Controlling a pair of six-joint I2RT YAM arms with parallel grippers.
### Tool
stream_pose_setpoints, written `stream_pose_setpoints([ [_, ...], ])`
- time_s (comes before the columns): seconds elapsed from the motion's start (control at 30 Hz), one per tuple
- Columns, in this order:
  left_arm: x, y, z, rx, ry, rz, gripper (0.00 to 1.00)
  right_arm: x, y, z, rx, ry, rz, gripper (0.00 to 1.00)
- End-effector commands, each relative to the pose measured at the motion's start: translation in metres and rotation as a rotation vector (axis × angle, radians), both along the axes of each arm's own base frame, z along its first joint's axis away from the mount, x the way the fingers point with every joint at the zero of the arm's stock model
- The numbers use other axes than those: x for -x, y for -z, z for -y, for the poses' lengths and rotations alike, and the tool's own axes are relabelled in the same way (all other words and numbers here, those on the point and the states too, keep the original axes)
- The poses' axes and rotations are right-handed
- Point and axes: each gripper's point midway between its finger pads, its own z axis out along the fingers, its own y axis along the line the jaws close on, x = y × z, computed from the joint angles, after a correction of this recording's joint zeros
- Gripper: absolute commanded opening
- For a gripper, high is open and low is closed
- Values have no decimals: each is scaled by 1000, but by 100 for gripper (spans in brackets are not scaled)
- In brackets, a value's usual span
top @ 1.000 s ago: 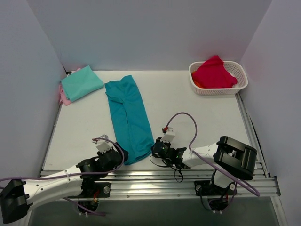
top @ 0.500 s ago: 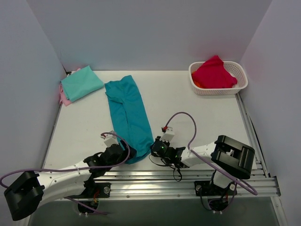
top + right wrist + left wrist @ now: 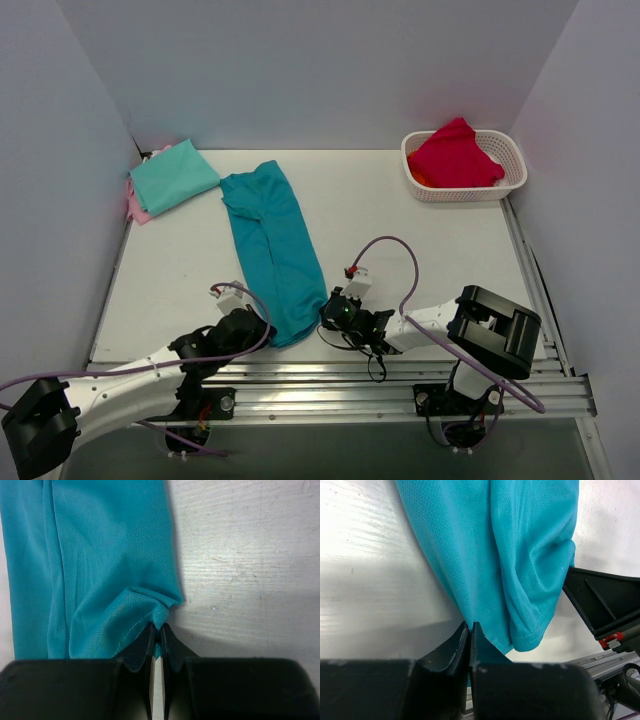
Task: Fold and stack the t-shirts
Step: Grab the bottom of the folded rectangular tshirt with both arms, then fold the folded rectangular tshirt in 1/3 of the way
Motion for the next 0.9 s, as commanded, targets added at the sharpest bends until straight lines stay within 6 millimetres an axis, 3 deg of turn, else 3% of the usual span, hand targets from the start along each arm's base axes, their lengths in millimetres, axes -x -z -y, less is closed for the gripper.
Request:
stream_pose_setpoints([
  [0.0,-3,-9,-7,-18,-27,14,7,7,20,22,114,-1,-48,0],
  [0.03,-3,-9,-8,-20,-28,14,2,8,19,21,110,-5,-47,0],
  [0.2,-5,-17,-7,-14,-31,20,2,9,5,22,129,-19,-47,0],
  [0.47,-17,-58,-9,-20,-40,87,2,-4,-78,6,54,-38,57,0],
  [0.57,-24,-71,-8,-11,-33,113,2,-8,-97,1,51,-38,83,0],
  [0.77,-44,-96,-11,12,-42,145,2,-23,-108,-16,78,-39,97,0],
  [0.87,-58,-109,-18,22,-73,160,2,-40,-116,-24,89,-17,116,0],
])
